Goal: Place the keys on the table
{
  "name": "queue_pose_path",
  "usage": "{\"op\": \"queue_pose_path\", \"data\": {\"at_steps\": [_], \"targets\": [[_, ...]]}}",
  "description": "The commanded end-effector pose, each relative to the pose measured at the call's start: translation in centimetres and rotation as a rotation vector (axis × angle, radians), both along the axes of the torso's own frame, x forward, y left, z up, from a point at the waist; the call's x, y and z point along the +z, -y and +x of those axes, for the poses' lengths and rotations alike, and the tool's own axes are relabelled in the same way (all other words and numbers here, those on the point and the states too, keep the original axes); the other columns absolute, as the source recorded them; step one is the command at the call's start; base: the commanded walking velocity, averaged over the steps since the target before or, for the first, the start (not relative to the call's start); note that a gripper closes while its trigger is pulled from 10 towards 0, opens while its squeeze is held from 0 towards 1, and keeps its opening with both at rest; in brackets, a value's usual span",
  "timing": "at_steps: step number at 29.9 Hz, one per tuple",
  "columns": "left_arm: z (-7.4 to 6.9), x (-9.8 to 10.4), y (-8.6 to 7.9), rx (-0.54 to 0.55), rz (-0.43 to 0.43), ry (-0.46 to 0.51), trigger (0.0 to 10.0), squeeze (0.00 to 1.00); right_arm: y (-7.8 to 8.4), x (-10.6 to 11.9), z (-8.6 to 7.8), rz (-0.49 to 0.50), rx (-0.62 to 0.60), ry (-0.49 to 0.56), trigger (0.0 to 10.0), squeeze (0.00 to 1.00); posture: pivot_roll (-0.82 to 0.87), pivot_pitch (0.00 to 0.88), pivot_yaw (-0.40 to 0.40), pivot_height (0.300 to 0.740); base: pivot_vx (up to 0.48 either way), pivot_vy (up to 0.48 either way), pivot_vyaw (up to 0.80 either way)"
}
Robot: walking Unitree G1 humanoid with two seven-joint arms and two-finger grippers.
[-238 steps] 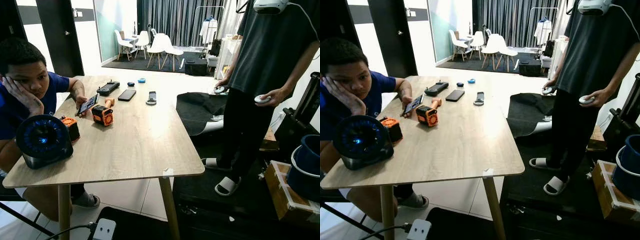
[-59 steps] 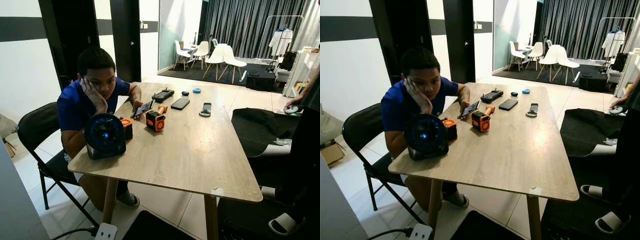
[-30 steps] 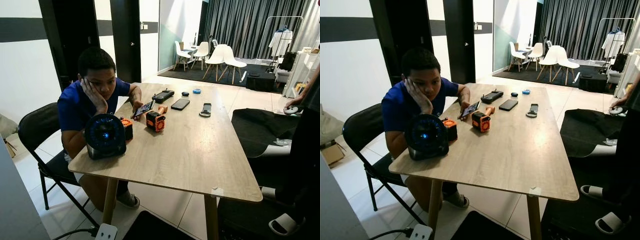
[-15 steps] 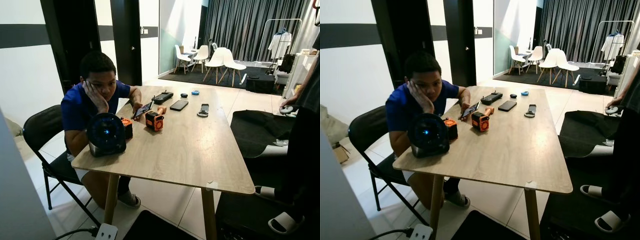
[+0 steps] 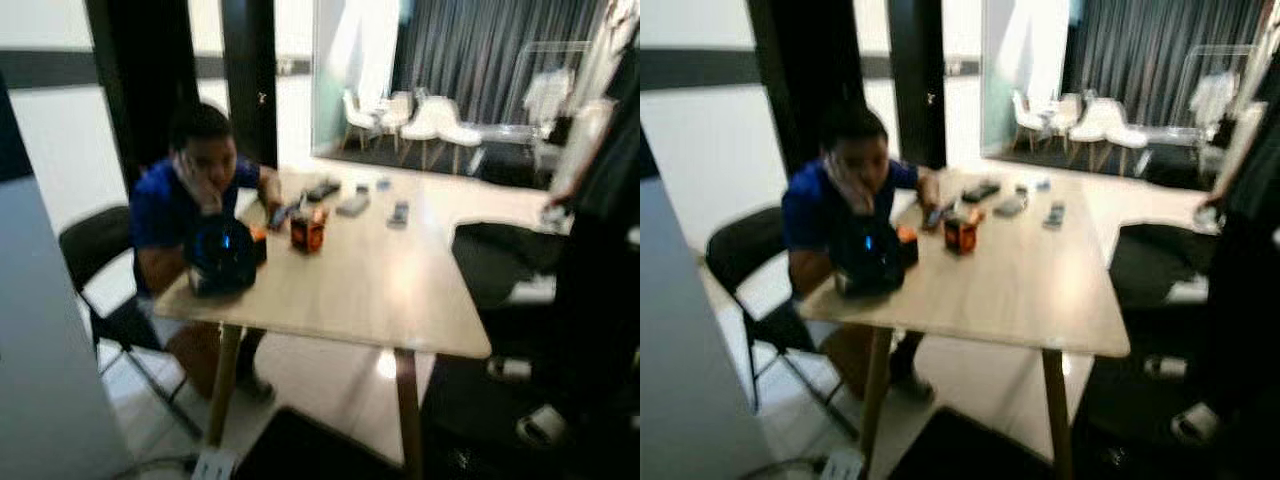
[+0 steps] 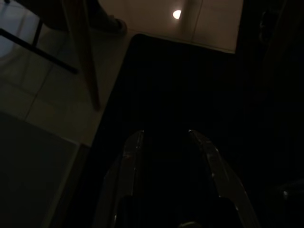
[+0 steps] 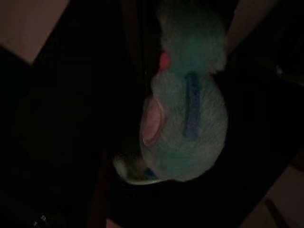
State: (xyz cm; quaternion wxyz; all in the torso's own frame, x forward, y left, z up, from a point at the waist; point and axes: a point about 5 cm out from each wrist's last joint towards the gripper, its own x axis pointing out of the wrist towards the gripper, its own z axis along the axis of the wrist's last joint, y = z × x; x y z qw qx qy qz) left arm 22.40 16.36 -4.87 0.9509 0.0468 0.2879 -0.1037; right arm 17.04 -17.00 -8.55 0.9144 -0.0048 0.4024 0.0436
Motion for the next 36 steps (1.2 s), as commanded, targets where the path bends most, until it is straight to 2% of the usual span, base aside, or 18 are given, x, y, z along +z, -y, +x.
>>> {"op": "queue_pose_path", "data": {"at_steps": [1, 8, 36], "targets": [[-0.23, -0.08, -0.33, 0.009, 0.0, -0.001, 10.0, 0.0, -0.04, 0.3, 0.61, -0.001, 0.004, 0.02, 10.0, 0.0, 0.07, 0.0, 0.011, 0.74, -0.356, 0.0, 0.0], [-0.17, -0.06, -0.42, 0.007, 0.007, -0.004, 10.0, 0.0, -0.1, 0.32, 0.66, 0.001, 0.003, 0.022, 10.0, 0.0, 0.07, 0.0, 0.013, 0.74, -0.318, 0.0, 0.0], [-0.02, 0.24, -0.26, 0.003, -0.004, 0.031, 10.0, 0.0, -0.19, 0.3, 0.61, 0.004, 0.009, 0.022, 10.0, 0.0, 0.07, 0.0, 0.01, 0.74, 0.0, 0.0, 0.0]]}}
